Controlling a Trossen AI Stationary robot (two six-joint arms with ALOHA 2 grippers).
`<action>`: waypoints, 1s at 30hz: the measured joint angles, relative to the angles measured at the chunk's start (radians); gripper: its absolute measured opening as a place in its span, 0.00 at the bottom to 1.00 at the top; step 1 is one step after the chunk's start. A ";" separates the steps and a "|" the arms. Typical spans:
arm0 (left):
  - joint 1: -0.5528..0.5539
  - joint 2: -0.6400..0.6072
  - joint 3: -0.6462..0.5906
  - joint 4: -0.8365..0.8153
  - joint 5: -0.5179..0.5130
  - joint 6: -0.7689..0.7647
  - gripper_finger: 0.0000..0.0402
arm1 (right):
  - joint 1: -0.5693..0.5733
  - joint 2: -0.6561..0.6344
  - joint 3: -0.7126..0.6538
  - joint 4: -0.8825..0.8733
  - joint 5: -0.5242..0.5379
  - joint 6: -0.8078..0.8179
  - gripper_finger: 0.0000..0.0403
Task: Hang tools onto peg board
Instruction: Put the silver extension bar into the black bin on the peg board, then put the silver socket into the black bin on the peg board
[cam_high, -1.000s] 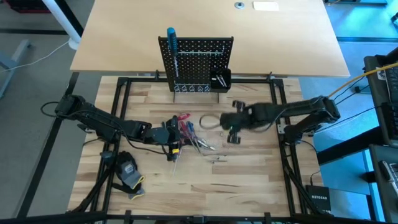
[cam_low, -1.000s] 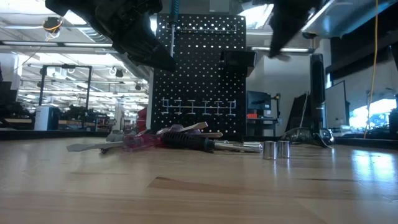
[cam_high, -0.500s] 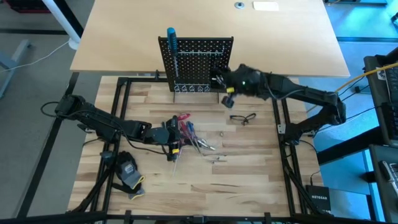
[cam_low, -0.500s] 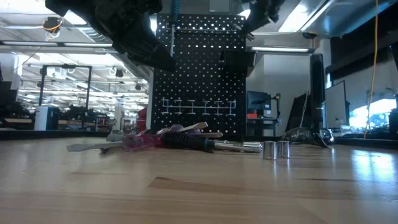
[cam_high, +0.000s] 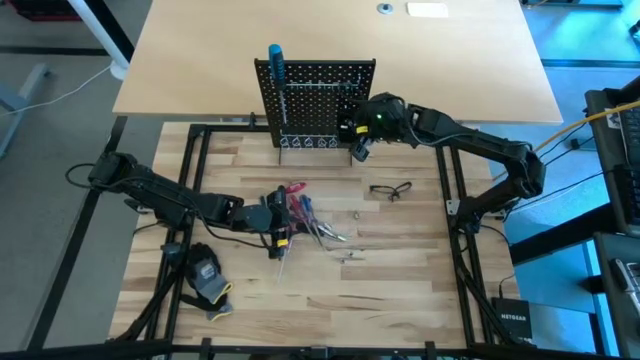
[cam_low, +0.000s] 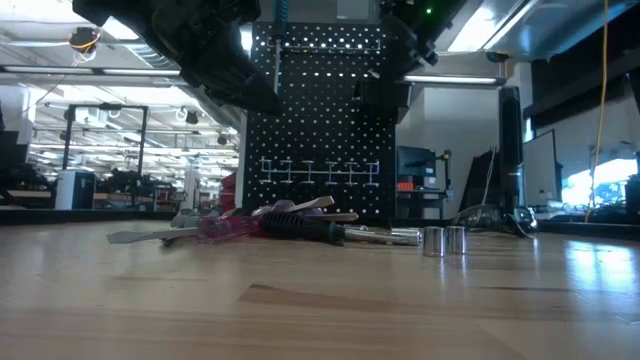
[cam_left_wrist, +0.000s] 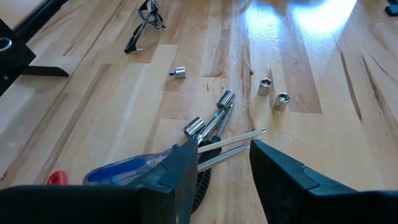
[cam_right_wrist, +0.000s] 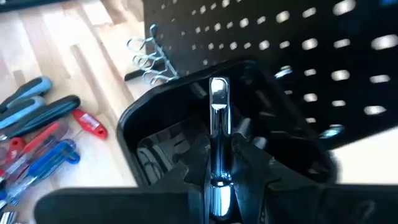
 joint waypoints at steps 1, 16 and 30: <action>0.000 0.000 0.000 0.000 0.000 0.000 0.34 | 0.000 0.002 0.000 -0.001 0.000 0.000 0.13; 0.000 0.000 0.000 0.001 0.000 0.000 0.34 | 0.003 0.005 0.087 -0.239 -0.011 -0.023 0.42; 0.000 0.000 0.000 0.001 0.000 -0.003 0.34 | 0.178 -0.021 0.302 -0.516 -0.051 0.097 0.46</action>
